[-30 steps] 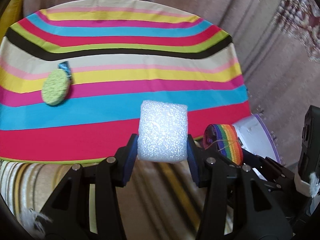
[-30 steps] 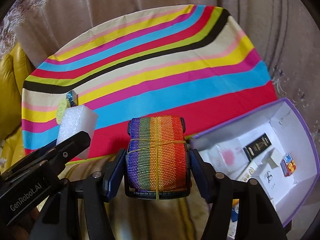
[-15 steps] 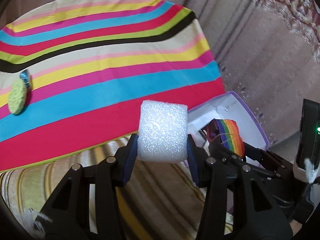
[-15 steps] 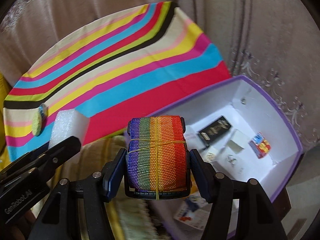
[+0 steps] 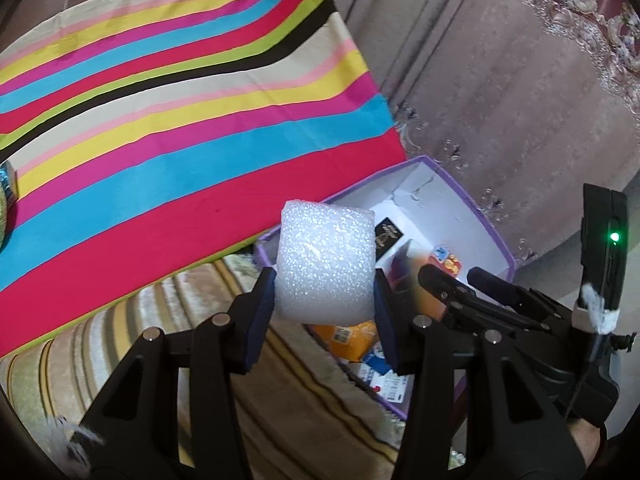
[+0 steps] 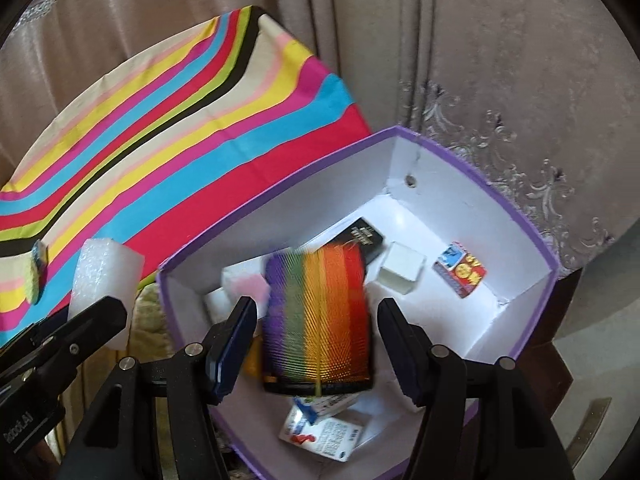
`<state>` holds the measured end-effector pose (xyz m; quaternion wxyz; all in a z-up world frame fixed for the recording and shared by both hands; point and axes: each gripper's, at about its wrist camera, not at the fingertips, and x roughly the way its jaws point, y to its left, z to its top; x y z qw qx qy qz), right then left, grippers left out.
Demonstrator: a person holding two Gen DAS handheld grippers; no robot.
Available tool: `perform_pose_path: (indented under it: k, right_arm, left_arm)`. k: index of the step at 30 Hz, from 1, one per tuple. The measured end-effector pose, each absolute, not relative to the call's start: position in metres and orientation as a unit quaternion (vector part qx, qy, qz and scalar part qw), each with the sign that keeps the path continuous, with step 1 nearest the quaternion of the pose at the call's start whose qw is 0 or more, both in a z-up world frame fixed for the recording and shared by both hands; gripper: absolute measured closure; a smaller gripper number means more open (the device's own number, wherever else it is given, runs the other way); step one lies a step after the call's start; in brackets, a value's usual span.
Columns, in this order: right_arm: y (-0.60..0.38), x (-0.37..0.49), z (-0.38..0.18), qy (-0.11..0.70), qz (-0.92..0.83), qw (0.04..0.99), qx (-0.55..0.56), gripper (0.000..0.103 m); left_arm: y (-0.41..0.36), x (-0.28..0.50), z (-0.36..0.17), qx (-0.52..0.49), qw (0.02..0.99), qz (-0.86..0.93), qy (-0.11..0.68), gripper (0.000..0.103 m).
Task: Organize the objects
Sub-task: 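Carry the foam cube and rainbow bundle into the purple-rimmed box and open both tools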
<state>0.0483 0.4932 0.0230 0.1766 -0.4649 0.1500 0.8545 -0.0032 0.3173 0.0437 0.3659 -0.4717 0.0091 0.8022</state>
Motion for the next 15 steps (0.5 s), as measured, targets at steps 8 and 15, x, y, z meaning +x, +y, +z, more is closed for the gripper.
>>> perform_pose_path:
  k: [8, 15]
  right_arm:
    - [0.499, 0.050, 0.022, 0.149, 0.853, 0.192, -0.462, 0.025]
    - [0.492, 0.050, 0.024, 0.142, 0.855, 0.185, -0.464, 0.023]
  left_arm:
    - [0.318, -0.004, 0.044, -0.471, 0.373, 0.799, -0.003, 0.035]
    - [0.306, -0.006, 0.044, -0.472, 0.360, 0.804, -0.023, 0.035]
